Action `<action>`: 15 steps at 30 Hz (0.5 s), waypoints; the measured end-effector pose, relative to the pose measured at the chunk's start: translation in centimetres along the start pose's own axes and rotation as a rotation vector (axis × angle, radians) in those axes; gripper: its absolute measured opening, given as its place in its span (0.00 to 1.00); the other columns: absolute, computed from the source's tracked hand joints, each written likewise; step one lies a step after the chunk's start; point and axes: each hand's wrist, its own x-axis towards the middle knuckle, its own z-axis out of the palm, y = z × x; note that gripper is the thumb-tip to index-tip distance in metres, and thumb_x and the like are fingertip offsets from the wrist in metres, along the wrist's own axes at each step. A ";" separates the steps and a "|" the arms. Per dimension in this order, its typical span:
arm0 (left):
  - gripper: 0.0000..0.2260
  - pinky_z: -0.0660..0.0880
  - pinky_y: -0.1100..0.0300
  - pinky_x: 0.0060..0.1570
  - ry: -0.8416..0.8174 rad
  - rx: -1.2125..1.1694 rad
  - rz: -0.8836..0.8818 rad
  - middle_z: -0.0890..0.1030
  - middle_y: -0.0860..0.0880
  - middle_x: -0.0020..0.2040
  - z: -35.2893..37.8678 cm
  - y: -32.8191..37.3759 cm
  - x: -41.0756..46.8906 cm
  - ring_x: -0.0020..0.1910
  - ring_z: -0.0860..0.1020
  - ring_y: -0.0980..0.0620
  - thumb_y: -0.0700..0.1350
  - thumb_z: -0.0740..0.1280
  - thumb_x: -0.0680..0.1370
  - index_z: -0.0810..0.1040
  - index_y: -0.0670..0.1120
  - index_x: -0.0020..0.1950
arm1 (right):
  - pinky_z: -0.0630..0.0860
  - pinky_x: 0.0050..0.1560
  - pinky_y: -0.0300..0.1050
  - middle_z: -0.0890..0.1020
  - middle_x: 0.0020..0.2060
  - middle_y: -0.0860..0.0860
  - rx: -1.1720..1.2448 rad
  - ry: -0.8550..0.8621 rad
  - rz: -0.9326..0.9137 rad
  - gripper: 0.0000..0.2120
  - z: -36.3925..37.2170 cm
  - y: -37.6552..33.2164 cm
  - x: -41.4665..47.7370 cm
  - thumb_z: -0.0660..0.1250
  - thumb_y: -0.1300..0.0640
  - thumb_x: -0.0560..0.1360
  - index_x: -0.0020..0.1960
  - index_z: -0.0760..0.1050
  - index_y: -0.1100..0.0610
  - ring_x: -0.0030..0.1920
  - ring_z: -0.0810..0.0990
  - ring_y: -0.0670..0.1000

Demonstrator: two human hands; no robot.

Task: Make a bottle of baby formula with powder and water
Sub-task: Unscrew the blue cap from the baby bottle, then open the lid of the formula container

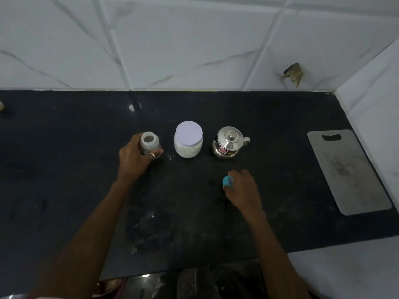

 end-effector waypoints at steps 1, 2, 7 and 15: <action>0.28 0.71 0.71 0.51 0.001 0.003 -0.002 0.79 0.56 0.55 0.0 0.0 0.0 0.53 0.79 0.56 0.44 0.82 0.69 0.77 0.46 0.67 | 0.74 0.53 0.47 0.75 0.60 0.58 -0.005 0.000 -0.002 0.22 0.1 0.0 0.1 0.74 0.57 0.74 0.67 0.77 0.56 0.58 0.78 0.60; 0.28 0.70 0.73 0.50 0.003 0.003 -0.005 0.79 0.56 0.56 0.0 0.1 -0.1 0.54 0.79 0.56 0.43 0.82 0.69 0.77 0.45 0.67 | 0.74 0.53 0.46 0.75 0.60 0.58 -0.011 0.000 -0.003 0.22 0.1 0.1 0.1 0.74 0.57 0.74 0.67 0.77 0.56 0.58 0.78 0.60; 0.28 0.69 0.81 0.47 0.003 -0.004 -0.013 0.79 0.56 0.56 -0.1 0.4 -0.2 0.54 0.79 0.57 0.44 0.82 0.69 0.77 0.45 0.67 | 0.75 0.56 0.48 0.74 0.62 0.58 -0.072 -0.016 -0.006 0.24 0.2 0.0 0.3 0.73 0.56 0.75 0.70 0.75 0.55 0.61 0.77 0.59; 0.29 0.70 0.82 0.47 -0.010 -0.032 -0.035 0.80 0.57 0.56 -0.2 0.6 -0.4 0.54 0.79 0.57 0.44 0.82 0.69 0.76 0.47 0.67 | 0.77 0.54 0.56 0.73 0.66 0.53 -0.141 0.007 0.045 0.35 -0.7 -1.1 -0.1 0.75 0.39 0.71 0.73 0.68 0.49 0.66 0.73 0.58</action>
